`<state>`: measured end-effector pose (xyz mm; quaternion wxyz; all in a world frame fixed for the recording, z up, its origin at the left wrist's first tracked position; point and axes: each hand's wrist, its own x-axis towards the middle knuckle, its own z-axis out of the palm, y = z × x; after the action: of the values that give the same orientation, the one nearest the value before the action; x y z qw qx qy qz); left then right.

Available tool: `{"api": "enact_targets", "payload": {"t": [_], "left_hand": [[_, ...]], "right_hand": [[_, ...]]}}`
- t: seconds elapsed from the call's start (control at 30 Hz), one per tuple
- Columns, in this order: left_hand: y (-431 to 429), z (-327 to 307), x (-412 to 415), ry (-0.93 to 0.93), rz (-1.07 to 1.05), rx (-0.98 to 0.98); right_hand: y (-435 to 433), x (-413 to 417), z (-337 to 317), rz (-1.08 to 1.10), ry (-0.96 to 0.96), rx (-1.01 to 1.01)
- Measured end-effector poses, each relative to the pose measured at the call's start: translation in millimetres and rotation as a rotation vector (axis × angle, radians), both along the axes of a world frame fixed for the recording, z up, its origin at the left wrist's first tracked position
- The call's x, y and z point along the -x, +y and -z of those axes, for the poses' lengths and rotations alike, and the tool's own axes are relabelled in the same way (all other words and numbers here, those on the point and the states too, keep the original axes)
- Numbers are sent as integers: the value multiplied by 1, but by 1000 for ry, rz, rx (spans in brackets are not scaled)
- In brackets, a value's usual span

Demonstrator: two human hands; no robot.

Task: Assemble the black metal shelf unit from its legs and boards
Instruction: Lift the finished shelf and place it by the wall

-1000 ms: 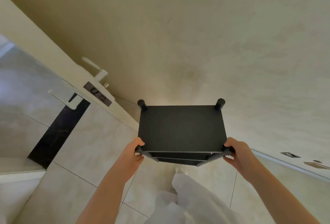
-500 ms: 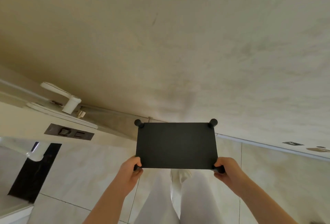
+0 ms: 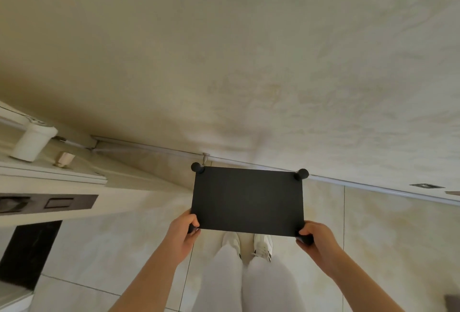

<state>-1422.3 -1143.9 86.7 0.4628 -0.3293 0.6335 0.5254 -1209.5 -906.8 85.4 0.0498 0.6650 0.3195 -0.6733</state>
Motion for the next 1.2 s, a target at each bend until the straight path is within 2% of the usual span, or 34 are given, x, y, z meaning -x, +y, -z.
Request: {"api": "enact_targets", "payload": {"t": [0.23, 0.83, 1.0, 1.2], "left_hand": [[6, 27, 10, -10, 0, 20], [0, 62, 22, -55, 74, -23], [-1, 61, 26, -32, 191, 21], [11, 53, 33, 90, 489, 188]], "right_hand": [[0, 12, 25, 41, -50, 15], [-2, 18, 55, -24, -65, 23], [-1, 19, 58, -117, -87, 1], [6, 24, 54, -295, -110, 17]]}}
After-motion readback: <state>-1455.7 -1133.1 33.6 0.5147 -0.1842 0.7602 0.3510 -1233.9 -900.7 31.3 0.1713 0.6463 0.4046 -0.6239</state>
